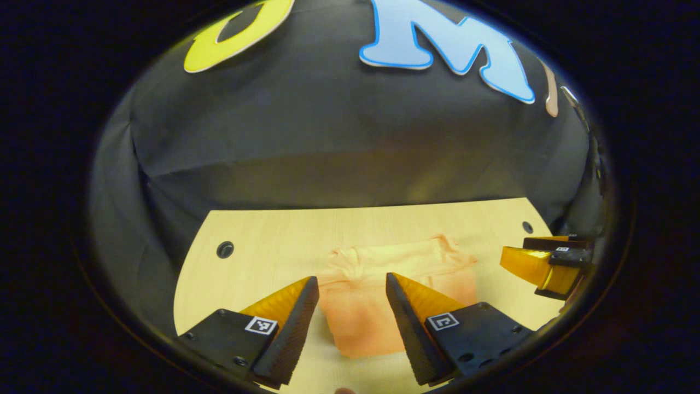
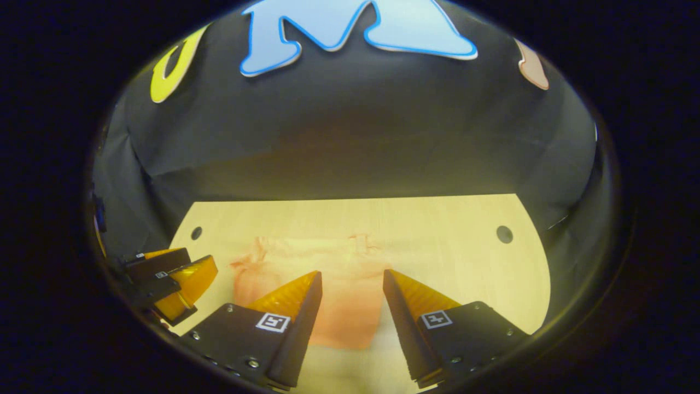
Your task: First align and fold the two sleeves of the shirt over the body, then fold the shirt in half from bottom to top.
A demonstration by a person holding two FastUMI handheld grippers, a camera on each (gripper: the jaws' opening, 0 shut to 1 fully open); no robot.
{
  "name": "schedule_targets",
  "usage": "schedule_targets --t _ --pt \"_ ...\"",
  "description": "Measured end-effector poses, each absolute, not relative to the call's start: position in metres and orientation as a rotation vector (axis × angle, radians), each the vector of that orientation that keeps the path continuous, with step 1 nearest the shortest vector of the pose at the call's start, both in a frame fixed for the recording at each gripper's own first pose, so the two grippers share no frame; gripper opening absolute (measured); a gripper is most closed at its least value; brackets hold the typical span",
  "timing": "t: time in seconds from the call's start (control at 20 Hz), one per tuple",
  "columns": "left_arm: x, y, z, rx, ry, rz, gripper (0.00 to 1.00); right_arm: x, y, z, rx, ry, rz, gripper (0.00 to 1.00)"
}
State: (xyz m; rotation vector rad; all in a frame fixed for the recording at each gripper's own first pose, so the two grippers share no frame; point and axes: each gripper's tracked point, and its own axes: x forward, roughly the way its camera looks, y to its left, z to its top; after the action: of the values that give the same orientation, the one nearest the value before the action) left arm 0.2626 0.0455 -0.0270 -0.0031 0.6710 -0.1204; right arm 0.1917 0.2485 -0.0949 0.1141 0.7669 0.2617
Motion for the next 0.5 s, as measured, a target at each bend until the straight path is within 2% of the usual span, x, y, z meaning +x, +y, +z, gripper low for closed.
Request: schedule_targets --t 0.1,0.3,0.5 --pt "0.227 0.048 0.006 -0.018 0.638 -0.122 0.87 0.159 0.244 -0.062 0.103 0.72 0.271 0.72" --pt "0.177 0.038 0.06 -0.06 0.557 -0.135 0.84 0.114 0.237 -0.023 0.099 0.63 0.299 0.72" --pt "0.128 0.039 0.111 -0.084 0.439 -0.132 0.84 0.07 0.233 0.01 0.104 0.536 0.328 0.72"
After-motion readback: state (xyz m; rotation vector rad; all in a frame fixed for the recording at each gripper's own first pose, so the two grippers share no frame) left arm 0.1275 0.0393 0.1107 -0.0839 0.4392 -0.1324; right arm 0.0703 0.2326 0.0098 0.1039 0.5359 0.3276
